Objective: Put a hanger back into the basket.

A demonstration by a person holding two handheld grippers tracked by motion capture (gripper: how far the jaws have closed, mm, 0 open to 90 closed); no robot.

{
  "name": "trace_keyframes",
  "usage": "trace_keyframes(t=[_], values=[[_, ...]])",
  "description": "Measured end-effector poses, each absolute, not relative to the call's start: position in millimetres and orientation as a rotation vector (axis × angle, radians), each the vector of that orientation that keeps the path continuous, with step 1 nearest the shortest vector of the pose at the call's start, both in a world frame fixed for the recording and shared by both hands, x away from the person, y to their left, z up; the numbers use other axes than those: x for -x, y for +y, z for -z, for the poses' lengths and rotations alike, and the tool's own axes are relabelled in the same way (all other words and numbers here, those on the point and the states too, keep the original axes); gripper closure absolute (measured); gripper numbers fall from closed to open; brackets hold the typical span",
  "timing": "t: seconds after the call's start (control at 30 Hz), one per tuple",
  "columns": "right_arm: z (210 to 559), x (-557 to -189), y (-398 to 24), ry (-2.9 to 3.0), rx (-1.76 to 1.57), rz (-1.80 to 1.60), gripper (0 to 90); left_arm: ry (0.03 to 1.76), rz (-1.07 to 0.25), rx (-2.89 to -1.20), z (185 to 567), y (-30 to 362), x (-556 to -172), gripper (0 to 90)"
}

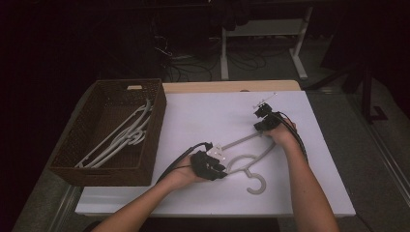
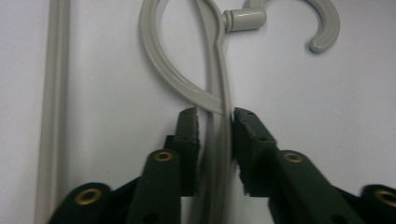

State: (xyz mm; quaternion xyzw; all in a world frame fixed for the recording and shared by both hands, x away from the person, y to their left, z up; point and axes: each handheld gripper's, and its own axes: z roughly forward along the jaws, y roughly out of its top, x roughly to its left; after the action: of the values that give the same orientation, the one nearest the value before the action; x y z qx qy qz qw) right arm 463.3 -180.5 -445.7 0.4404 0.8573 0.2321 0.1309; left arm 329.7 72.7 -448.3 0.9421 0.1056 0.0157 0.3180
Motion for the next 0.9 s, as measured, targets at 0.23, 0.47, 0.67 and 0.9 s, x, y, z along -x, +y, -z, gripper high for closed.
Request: trace_keyframes(t=[0.23,0.47,0.67,0.9], values=[[444,-464,-180,2.497,-1.265,-0.663,89.1,0.276,-0.016,-2.467,449,73,-329,70.5],[430,-459,-193,2.462,-1.301,-0.756,89.1,0.282,-0.028,-2.46,449,74,-329,56.2],[432,-455,-195,2.492,-1.305,-0.706,89.1,0.295,-0.026,-2.451,446,79,-329,50.3],[436,-451,-193,2.51,-1.294,-0.63,89.2,0.293,-0.03,-2.469,448,79,-329,49.2]])
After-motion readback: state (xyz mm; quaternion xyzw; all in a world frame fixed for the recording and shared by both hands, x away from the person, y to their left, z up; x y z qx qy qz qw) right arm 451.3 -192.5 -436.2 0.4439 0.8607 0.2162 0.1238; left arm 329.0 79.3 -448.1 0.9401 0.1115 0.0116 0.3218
